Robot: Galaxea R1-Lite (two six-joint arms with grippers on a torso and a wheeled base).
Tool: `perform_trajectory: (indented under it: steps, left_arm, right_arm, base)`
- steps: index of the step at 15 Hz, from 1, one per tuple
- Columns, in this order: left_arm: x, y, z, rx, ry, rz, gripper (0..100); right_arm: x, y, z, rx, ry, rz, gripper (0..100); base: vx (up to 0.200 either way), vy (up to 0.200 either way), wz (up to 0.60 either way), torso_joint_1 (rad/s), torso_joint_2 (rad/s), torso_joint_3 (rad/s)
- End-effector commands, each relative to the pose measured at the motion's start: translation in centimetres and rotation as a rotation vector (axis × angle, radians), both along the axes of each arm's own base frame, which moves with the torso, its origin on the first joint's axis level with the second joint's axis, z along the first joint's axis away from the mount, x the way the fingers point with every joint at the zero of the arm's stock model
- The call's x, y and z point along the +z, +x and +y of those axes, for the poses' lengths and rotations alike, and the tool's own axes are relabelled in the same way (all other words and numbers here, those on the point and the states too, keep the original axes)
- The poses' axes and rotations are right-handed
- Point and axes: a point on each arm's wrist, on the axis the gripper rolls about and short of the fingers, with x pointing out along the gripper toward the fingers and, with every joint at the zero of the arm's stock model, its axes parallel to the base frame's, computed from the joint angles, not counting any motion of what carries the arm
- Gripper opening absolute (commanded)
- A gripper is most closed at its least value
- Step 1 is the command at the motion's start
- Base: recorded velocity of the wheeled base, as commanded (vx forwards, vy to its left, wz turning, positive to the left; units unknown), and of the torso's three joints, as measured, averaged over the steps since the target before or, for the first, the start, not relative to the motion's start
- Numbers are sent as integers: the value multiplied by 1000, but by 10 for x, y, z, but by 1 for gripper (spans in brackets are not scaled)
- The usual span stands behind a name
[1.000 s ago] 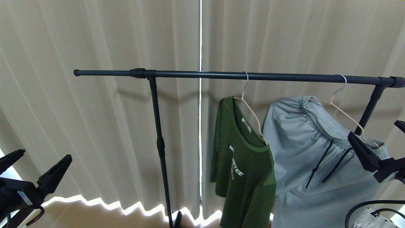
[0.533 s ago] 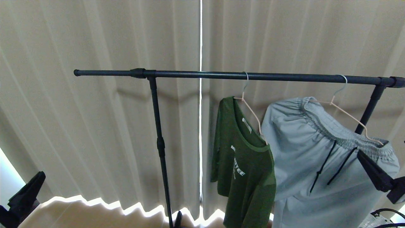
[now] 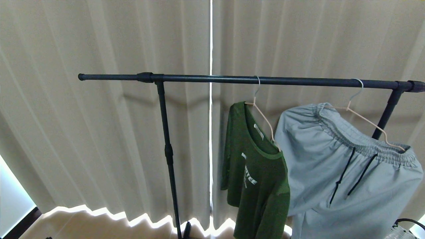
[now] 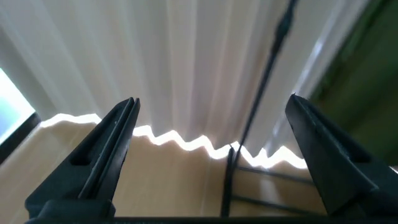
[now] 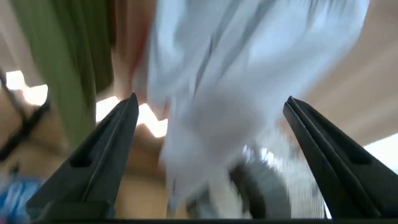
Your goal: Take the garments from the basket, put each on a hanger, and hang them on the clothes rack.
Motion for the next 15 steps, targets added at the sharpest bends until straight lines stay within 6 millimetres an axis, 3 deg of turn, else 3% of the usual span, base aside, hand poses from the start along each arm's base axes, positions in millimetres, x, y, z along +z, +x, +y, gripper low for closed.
perform_trajectory:
  steps: [1,5,10,15]
  left_arm:
    - [-4,-11,-2,-15,14,-61,100]
    - [-15,-32,-6,-130,17,-180,100]
    - [-15,-31,-6,-173,24,-162,100]
    - [-15,-30,-6,-203,12,-155,100]
  right_arm:
    - [1,-24,2,-90,17,-194,100]
    - [-3,-30,0,-2,113,-267,100]
    - [-11,-26,1,-15,257,-306,100]
    - [-13,-23,1,2,217,-340,100]
  base:
    - [0,0,0,0,0,0]
    - [0,0,0,0,0,0]
    - [0,0,0,0,0,0]
    - [0,0,0,0,0,0]
